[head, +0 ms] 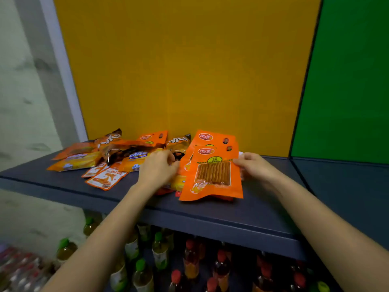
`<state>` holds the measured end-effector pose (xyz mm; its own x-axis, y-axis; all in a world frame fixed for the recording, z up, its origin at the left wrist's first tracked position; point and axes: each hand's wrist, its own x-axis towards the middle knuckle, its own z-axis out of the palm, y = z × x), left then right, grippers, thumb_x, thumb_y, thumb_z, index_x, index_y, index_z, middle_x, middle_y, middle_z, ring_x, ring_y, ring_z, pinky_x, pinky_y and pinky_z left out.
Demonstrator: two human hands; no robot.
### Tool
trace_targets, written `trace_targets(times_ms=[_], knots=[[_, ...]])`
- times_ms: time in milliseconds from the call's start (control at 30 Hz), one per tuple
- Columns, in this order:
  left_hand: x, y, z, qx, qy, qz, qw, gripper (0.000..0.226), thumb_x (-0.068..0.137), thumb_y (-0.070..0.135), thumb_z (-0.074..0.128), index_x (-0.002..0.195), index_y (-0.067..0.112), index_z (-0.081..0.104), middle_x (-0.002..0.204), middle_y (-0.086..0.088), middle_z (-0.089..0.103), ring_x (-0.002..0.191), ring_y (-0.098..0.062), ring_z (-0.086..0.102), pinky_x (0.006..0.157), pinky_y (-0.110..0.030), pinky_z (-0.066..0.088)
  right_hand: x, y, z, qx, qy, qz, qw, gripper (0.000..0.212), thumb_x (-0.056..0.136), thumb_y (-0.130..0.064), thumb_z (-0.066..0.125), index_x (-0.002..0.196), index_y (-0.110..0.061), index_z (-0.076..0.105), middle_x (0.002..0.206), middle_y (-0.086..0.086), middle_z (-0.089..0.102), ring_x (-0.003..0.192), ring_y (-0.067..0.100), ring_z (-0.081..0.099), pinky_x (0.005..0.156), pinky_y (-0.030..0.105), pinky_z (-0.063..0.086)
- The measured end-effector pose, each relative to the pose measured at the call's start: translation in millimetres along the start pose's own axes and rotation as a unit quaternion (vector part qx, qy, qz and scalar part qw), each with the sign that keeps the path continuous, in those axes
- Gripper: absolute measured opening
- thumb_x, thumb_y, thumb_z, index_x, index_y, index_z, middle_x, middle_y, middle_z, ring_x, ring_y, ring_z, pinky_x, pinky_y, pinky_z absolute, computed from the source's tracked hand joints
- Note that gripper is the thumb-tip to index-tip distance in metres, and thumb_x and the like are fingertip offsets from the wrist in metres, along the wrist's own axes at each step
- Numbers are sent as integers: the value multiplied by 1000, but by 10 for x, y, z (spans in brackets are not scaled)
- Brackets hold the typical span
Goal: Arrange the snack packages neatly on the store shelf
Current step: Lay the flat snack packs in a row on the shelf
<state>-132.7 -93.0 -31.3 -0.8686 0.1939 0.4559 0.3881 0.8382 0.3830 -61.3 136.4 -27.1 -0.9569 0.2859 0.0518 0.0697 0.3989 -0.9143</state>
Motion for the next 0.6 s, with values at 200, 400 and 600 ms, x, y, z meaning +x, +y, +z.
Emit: trace_targets(times_ms=[200, 400, 600], knots=[[276, 122, 146, 7, -63, 2, 998, 34, 88, 38, 56, 100, 7, 61, 107, -13, 65, 99, -32, 59, 73, -34, 42, -225, -49, -299, 61, 189, -24, 980, 27, 98, -16, 45, 72, -21, 40, 63, 1, 50, 47, 9, 51, 34, 10, 38], [439, 192, 305, -15, -106, -26, 994, 59, 81, 62, 55, 100, 6, 61, 106, -13, 65, 100, -33, 61, 70, -34, 44, -485, 127, -560, 124, 275, 16, 953, 21, 99, -20, 44, 78, -21, 44, 75, 3, 55, 64, 15, 53, 59, 28, 45], [483, 196, 294, -72, -143, -51, 986, 54, 70, 60, 69, 86, 9, 61, 82, -9, 69, 78, -25, 66, 64, -32, 47, -677, 253, -584, 160, 303, 43, 939, 15, 100, -21, 41, 108, -11, 48, 88, 8, 61, 77, 19, 60, 75, 34, 51]])
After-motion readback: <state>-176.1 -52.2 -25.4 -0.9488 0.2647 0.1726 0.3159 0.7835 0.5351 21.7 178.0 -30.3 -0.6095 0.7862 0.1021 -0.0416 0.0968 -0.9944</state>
